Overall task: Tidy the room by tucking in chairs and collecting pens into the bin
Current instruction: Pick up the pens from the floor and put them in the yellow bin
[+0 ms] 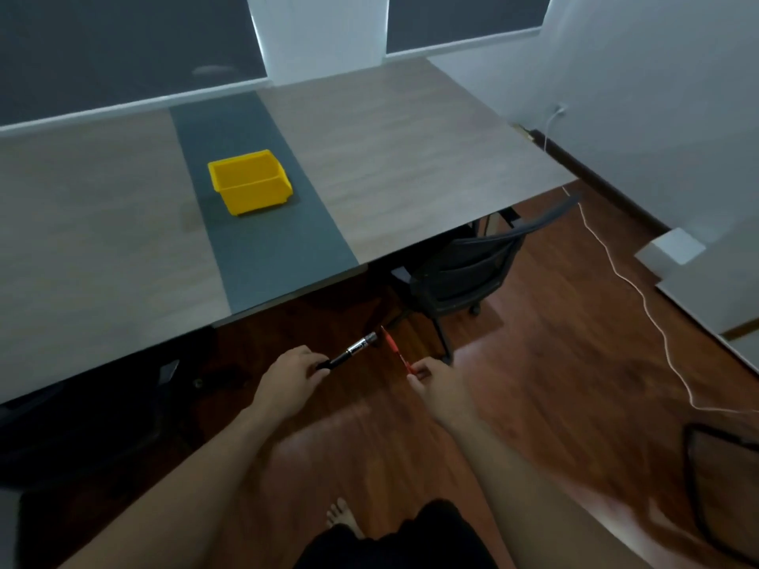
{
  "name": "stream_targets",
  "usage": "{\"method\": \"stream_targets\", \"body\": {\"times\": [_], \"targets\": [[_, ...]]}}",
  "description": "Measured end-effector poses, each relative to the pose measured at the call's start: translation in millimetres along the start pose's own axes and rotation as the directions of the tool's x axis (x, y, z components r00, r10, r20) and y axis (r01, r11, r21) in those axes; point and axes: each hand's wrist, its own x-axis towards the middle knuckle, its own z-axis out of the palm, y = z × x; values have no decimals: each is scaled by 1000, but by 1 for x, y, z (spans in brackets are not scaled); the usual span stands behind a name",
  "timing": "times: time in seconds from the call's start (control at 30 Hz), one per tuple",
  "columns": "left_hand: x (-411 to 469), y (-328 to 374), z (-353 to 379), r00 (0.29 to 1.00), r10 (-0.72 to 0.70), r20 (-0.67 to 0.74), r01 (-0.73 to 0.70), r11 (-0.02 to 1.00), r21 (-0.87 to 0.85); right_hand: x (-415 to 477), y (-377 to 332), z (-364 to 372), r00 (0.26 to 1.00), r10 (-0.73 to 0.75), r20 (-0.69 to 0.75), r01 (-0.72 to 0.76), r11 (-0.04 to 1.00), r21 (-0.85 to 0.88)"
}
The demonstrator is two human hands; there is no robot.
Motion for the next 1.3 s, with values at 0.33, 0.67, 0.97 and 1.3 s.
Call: {"method": "stream_targets", "body": {"times": [0.33,0.67,0.97,1.3], "targets": [[65,-67,-43,985,-130,-114,121,989,-80,117,-78,26,994,-71,86,75,996,-45],[163,-114,-97,940,-241,-242,214,968,-131,276,-150,21,966,-204,160,215,975,-56],[214,-129,-109,869,-356,-345,272,924,-269,372,-198,28,938,-303,169,309,951,-9],[285,-191,-154,852,-373,-368,252,907,-337,442,-255,55,947,-289,141,291,957,8]]}}
